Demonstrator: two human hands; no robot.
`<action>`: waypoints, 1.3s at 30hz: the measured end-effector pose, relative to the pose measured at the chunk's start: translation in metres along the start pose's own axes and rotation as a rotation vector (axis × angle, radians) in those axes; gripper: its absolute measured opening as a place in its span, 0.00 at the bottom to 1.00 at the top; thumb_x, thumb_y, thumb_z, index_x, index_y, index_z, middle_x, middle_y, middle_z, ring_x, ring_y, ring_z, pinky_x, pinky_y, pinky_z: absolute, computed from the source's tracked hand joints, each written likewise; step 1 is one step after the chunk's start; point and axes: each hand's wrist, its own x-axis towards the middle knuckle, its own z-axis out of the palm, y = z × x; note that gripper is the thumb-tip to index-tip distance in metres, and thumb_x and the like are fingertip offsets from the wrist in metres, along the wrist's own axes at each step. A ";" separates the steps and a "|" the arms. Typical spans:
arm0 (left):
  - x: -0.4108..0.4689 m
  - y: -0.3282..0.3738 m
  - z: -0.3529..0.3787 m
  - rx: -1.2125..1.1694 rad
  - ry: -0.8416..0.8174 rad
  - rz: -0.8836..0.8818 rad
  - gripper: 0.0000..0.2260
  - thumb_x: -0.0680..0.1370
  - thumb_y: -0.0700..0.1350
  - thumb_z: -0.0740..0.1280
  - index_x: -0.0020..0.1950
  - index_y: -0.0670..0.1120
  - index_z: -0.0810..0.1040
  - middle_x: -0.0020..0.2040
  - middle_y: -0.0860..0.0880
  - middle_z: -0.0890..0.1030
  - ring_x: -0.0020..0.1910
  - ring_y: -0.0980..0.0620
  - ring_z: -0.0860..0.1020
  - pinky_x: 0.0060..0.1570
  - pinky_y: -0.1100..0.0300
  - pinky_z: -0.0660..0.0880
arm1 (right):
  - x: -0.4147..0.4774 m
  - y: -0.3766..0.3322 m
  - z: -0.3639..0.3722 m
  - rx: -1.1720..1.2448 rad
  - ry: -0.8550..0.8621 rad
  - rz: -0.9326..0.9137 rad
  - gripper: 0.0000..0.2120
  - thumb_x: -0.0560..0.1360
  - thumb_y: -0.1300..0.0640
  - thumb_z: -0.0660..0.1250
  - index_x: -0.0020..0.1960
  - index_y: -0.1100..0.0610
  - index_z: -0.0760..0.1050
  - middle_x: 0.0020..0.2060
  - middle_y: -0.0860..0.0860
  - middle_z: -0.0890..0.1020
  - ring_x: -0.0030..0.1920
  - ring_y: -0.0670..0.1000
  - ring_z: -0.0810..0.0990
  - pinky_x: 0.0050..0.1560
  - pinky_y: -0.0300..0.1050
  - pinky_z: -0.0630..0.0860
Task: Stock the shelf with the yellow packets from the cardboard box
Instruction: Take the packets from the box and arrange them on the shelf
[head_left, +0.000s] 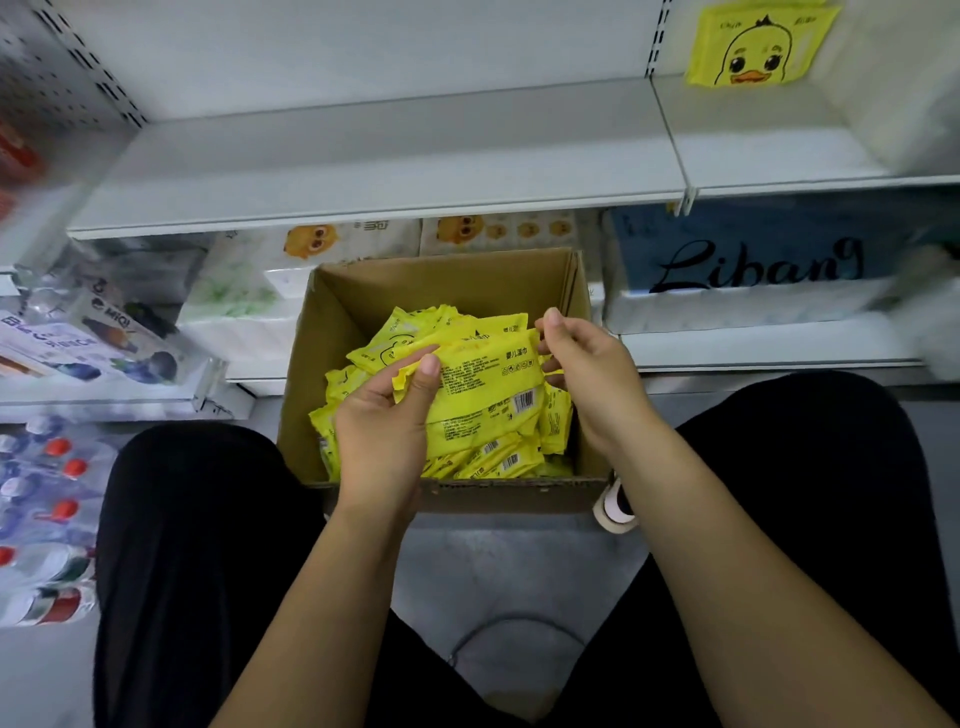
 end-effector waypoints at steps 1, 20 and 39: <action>0.001 0.000 -0.001 0.003 -0.009 0.003 0.17 0.72 0.60 0.75 0.56 0.54 0.88 0.52 0.49 0.88 0.57 0.47 0.84 0.63 0.38 0.78 | 0.000 0.001 0.001 0.003 0.000 0.011 0.16 0.80 0.41 0.63 0.60 0.50 0.79 0.54 0.46 0.82 0.54 0.47 0.79 0.57 0.44 0.76; 0.010 -0.005 -0.026 -0.023 0.001 -0.098 0.21 0.80 0.65 0.66 0.47 0.49 0.87 0.48 0.42 0.82 0.48 0.44 0.77 0.54 0.41 0.77 | -0.003 -0.002 0.014 0.407 -0.005 0.089 0.02 0.79 0.59 0.68 0.47 0.55 0.78 0.41 0.50 0.83 0.44 0.49 0.81 0.49 0.46 0.81; 0.024 0.022 -0.014 -0.176 0.138 -0.196 0.19 0.83 0.59 0.64 0.44 0.47 0.85 0.48 0.44 0.88 0.50 0.43 0.86 0.55 0.43 0.83 | -0.003 -0.002 0.011 0.355 -0.205 0.260 0.18 0.78 0.57 0.70 0.64 0.65 0.74 0.57 0.61 0.83 0.51 0.53 0.83 0.40 0.41 0.81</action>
